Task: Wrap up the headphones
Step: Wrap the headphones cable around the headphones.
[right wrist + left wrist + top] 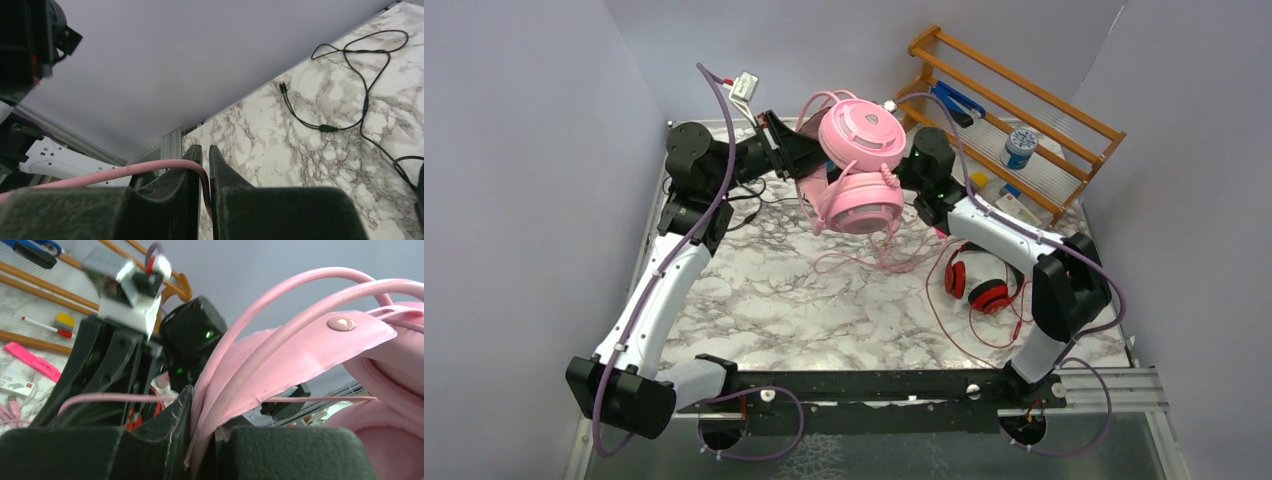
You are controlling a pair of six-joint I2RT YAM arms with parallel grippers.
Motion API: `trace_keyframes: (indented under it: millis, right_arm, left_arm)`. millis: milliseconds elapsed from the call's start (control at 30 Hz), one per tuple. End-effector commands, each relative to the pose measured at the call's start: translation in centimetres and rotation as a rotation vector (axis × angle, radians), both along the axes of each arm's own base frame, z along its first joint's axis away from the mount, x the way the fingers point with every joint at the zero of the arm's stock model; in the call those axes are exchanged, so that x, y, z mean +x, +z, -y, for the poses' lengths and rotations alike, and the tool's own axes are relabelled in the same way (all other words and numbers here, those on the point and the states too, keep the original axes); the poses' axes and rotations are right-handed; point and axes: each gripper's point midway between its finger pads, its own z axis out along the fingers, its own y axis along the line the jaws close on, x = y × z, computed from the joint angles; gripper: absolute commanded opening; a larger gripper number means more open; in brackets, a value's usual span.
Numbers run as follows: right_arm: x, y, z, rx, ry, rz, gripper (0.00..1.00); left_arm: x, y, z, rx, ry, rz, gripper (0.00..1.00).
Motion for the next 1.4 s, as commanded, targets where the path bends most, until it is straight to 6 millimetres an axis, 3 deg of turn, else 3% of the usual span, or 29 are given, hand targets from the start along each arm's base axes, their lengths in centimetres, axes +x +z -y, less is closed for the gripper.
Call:
trace_keyframes:
  millis: [0, 233, 400, 533, 700, 900, 1033, 1133, 1200, 1367]
  right_arm:
    - [-1.4, -1.8, -1.0, 0.040, -0.012, -0.022, 0.15]
    - [-4.4, -4.8, -1.5, 0.008, 0.005, -0.048, 0.15]
    - [-7.1, -5.8, -1.8, 0.035, 0.024, -0.048, 0.14]
    - [-9.4, -6.9, -2.6, 0.006, 0.023, -0.041, 0.05]
    - [-10.0, -9.3, -3.5, -0.092, 0.024, -0.098, 0.01]
    - [-11.9, -11.1, -3.2, -0.237, 0.027, -0.125, 0.01]
    - [-14.3, -13.9, -3.7, -0.423, 0.052, -0.155, 0.01]
    - [-15.8, -14.8, -3.7, -0.518, 0.070, -0.177, 0.00]
    - [-16.6, -14.4, -3.2, -0.554, 0.063, -0.175, 0.01]
    - [-18.3, -13.0, -1.5, -0.584, 0.082, -0.217, 0.01]
  left_arm:
    - [-1.3, 6.9, -1.0, -0.148, 0.065, 0.077, 0.00]
    - [3.4, 7.5, -3.1, -0.207, 0.327, -0.070, 0.00]
    - [6.7, 6.4, -5.5, -0.232, 0.539, -0.179, 0.00]
    - [9.6, 5.0, -8.4, -0.248, 0.755, -0.238, 0.00]
    - [11.5, 5.6, -10.4, -0.289, 0.888, -0.221, 0.00]
    - [13.3, 4.5, -14.7, -0.223, 1.157, -0.160, 0.00]
    - [14.5, 2.8, -16.6, -0.197, 1.279, -0.175, 0.00]
    - [15.3, 1.9, -17.5, -0.169, 1.342, -0.168, 0.00]
    - [15.8, 0.9, -18.0, -0.107, 1.386, -0.153, 0.00]
    - [17.1, -4.1, -19.2, 0.090, 1.468, -0.142, 0.00]
